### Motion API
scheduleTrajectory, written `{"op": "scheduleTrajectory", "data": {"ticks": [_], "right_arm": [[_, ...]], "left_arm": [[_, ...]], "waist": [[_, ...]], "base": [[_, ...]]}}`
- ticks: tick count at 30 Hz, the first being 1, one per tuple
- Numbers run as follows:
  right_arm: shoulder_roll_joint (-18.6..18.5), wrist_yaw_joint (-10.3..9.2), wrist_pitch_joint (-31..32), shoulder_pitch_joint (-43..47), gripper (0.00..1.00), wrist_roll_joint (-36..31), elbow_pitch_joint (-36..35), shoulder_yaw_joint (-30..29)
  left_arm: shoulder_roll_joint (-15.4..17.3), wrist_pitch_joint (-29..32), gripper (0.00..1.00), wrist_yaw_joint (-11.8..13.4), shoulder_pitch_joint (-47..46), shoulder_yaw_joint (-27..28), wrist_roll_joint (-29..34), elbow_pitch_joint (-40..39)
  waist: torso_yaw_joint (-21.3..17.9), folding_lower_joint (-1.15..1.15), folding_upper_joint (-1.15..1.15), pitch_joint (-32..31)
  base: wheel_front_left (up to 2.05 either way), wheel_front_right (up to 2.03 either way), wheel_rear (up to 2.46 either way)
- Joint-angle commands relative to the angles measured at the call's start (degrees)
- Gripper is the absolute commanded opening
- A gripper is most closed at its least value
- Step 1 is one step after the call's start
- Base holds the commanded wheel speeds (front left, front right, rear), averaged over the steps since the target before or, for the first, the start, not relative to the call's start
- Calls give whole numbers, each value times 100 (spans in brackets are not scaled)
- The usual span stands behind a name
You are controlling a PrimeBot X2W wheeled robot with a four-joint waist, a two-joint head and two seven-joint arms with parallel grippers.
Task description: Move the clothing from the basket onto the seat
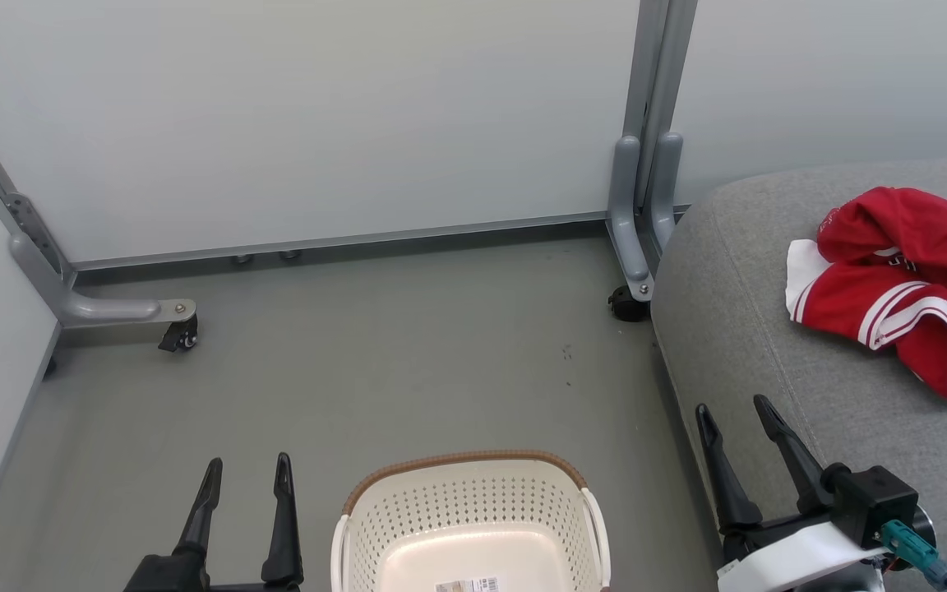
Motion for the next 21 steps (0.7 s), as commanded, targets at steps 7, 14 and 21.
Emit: {"op": "scheduleTrajectory", "data": {"ticks": [7, 14, 21], "right_arm": [[21, -8, -17, 118, 100, 6, 50, 9], [21, -8, -17, 131, 100, 13, 77, 33], [35, 0, 37, 122, 0, 150, 299, 13]], "left_arm": [[7, 4, 100, -30, 81, 27, 65, 45], [7, 5, 100, -66, 99, 12, 141, 88], [-4, 33, 0, -60, -4, -30, -17, 334]], "waist": [[-30, 0, 0, -28], [-47, 0, 0, -49], [-46, 0, 0, -43]], "base": [[0, 0, 0], [0, 0, 0], [0, 0, 0]]}}
